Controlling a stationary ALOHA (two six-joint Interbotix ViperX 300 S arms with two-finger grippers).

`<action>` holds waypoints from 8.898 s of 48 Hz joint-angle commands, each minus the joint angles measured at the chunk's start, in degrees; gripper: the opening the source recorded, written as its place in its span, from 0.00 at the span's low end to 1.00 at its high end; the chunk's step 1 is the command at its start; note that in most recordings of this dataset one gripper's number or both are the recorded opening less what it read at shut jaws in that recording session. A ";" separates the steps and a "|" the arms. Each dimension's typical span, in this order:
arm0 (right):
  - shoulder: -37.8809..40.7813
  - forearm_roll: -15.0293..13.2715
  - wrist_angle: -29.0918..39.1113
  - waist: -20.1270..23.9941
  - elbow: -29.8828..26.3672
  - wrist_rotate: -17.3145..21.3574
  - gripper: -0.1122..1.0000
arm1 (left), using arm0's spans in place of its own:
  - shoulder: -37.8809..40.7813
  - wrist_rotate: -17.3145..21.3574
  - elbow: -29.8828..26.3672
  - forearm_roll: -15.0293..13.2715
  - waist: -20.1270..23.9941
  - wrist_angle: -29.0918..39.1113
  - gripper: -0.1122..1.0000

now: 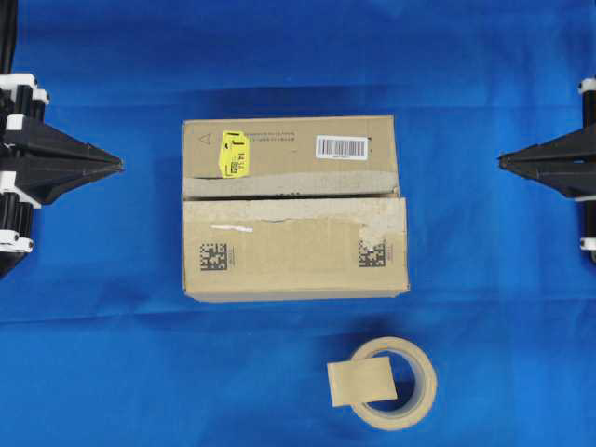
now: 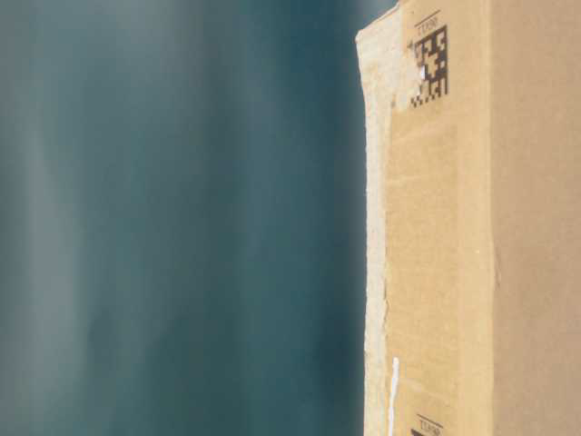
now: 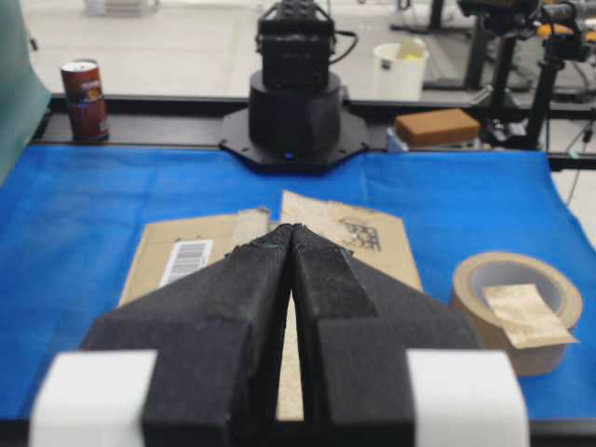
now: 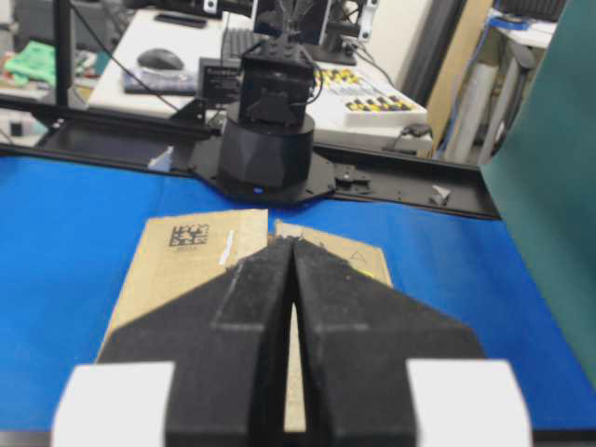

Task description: Apply tape along the seams of the closed cardboard box to seal it securely.

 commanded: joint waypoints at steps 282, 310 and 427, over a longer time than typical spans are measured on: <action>24.35 2.81 -5.01 -1.58 -8.53 0.44 0.15 | 47.29 85.78 -27.07 -1.23 0.70 20.83 0.10; 44.65 2.81 1.23 -2.46 -25.05 0.35 0.51 | 47.11 90.35 -26.81 -1.32 0.88 21.80 0.10; 54.14 2.90 11.51 -3.60 -27.33 0.44 0.51 | 47.46 82.27 -34.10 -1.32 2.29 38.76 0.67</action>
